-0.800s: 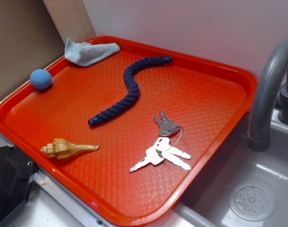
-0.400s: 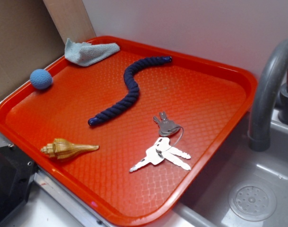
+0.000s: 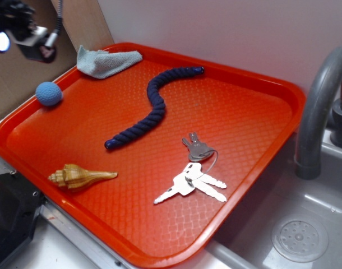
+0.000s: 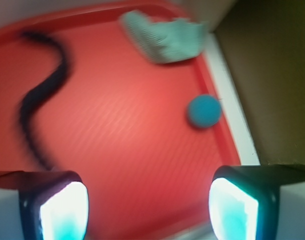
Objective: Grab the blue ball.
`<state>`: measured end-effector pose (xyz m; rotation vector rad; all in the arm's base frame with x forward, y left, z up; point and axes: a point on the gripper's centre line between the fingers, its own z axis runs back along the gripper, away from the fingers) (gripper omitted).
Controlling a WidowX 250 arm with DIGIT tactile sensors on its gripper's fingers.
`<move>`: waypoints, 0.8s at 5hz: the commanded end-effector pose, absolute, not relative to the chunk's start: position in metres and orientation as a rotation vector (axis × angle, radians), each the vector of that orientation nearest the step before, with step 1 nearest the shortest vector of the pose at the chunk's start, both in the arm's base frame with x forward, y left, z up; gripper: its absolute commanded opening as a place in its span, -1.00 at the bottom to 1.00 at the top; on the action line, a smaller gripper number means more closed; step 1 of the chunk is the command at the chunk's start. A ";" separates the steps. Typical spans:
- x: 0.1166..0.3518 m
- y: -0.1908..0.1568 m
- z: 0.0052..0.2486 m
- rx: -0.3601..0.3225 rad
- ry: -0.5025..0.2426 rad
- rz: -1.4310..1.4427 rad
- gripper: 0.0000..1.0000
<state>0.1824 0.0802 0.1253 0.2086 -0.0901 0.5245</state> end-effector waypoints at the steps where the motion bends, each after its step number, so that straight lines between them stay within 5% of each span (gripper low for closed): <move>1: 0.165 0.150 0.067 0.289 -0.114 0.891 1.00; 4: 0.171 0.161 0.048 0.318 -0.099 0.818 1.00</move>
